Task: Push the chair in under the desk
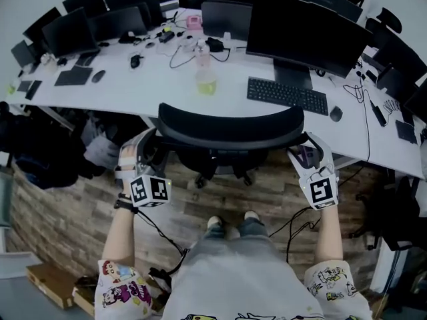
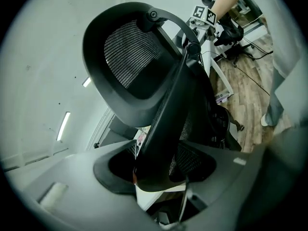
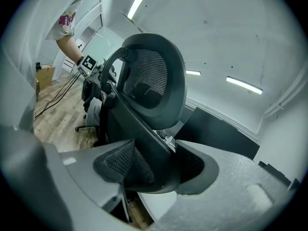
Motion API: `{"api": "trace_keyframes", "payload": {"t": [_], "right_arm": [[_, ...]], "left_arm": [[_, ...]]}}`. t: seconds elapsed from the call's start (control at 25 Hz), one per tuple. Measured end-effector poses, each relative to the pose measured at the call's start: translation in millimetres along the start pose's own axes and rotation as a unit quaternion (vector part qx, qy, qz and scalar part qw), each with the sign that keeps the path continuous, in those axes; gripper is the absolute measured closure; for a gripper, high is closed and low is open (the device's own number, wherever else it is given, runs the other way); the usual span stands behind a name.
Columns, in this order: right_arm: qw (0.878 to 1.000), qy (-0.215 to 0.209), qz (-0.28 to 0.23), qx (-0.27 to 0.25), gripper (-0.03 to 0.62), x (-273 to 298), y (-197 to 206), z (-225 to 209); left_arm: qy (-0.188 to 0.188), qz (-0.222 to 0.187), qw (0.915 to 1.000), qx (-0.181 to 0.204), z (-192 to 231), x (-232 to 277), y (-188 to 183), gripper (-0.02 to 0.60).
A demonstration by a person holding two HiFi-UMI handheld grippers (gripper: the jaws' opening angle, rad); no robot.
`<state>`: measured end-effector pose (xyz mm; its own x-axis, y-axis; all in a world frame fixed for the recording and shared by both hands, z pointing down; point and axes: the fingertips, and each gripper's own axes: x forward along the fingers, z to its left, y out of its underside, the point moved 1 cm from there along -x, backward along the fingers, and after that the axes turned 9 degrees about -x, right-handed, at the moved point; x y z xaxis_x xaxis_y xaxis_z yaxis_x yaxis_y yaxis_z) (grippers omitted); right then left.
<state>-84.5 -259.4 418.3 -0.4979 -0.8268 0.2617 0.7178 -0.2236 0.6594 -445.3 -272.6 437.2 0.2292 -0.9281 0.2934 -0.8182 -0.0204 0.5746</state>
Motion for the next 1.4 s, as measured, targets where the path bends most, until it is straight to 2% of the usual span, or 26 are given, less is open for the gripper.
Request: {"api": "trace_keyframes", "payload": {"t": [0.48, 0.96, 1.4], "right_arm": [[0.999, 0.033, 0.023, 0.022, 0.336, 20.4, -18.8, 10.3], [0.997, 0.055, 0.048, 0.032, 0.335, 31.3, -28.6, 15.5], [0.997, 0.058, 0.043, 0.033, 0.334, 39.6, -36.5, 18.4]], "left_arm": [[0.011, -0.024, 0.9996, 0.014, 29.7, 30.4, 20.3, 0.324], [0.000, -0.020, 0.9997, 0.014, 46.9, 53.0, 30.9, 0.324], [-0.003, -0.014, 0.9997, 0.018, 57.0, 65.1, 38.3, 0.325]]}}
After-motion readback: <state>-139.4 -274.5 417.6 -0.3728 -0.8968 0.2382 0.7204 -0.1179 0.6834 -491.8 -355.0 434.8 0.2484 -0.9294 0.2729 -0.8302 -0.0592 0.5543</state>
